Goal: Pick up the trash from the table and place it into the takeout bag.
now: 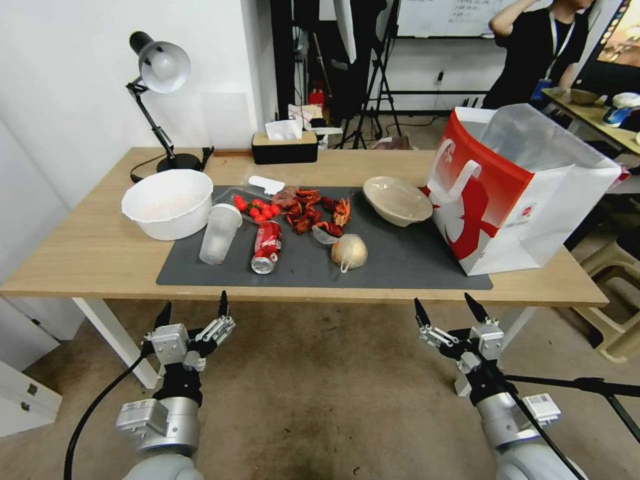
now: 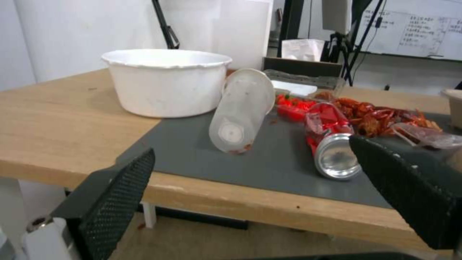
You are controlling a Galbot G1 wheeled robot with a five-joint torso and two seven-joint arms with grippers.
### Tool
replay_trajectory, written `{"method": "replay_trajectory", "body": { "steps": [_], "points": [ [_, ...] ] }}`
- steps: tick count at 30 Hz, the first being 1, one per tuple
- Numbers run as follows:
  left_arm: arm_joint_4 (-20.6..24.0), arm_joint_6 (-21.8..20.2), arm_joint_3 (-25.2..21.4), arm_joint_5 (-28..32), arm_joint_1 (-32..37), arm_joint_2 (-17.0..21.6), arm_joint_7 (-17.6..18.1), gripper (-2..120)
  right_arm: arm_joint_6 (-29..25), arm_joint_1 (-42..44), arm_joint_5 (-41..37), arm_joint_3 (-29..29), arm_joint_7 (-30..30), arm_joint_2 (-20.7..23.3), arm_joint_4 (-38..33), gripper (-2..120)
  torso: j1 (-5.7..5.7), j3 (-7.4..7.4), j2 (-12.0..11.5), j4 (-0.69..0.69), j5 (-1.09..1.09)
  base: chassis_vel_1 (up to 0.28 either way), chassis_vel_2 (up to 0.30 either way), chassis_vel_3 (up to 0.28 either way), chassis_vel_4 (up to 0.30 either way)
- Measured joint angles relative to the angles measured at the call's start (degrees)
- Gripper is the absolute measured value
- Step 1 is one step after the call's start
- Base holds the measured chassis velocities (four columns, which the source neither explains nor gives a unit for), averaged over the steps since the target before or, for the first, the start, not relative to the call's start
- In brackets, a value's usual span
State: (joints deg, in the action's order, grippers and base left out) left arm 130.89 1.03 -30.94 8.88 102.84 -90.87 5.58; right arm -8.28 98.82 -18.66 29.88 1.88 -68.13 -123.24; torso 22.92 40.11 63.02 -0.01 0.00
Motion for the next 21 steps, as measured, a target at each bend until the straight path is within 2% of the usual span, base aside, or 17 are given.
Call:
{"method": "replay_trajectory", "body": {
  "steps": [7,10,11,14,15,18,21],
  "points": [
    [-0.47,0.03,-0.07,-0.03,-0.04,-0.06,0.04,100,2.51,-4.24,-0.06,-1.77,0.07,0.55,0.17,100,0.0,0.0,0.0,0.01,0.01,0.0,0.0,0.0,0.0],
    [-0.62,-0.09,0.03,-0.1,-0.1,-0.21,0.93,100,6.72,-11.76,-1.01,-5.47,1.08,1.91,1.14,100,0.0,0.0,0.0,0.02,0.02,0.0,0.0,0.0,0.0],
    [-0.62,-0.09,0.03,-0.1,-0.1,-0.21,0.93,100,6.72,-11.76,-1.01,-5.47,1.08,1.91,1.14,100,0.0,0.0,0.0,0.02,0.02,0.0,0.0,0.0,0.0],
    [-0.6,-0.23,-0.22,0.06,-0.18,-0.22,0.98,100,12.91,-20.58,-4.96,-10.15,2.91,3.47,2.69,100,0.01,0.01,0.0,0.01,-0.01,0.0,0.0,0.0,0.0],
    [-0.6,-0.23,-0.22,0.06,-0.18,-0.22,0.98,100,12.91,-20.58,-4.96,-10.15,2.91,3.47,2.69,100,0.01,0.01,0.0,0.01,-0.01,0.0,0.0,0.0,0.0],
    [-0.79,-0.19,-0.48,0.11,-0.16,-0.36,0.82,100,17.53,-32.92,-7.85,-17.48,4.9,3.81,7.75,100,0.01,0.01,0.0,0.01,-0.01,0.0,0.0,0.0,0.0],
    [-0.97,-0.18,-0.53,0.09,-0.16,-0.54,0.81,100,19.76,-37.4,-8.25,-20.44,6.23,3.28,10.24,100,0.02,0.01,0.0,0.03,0.0,0.0,0.0,0.0,0.0]
  ]
}}
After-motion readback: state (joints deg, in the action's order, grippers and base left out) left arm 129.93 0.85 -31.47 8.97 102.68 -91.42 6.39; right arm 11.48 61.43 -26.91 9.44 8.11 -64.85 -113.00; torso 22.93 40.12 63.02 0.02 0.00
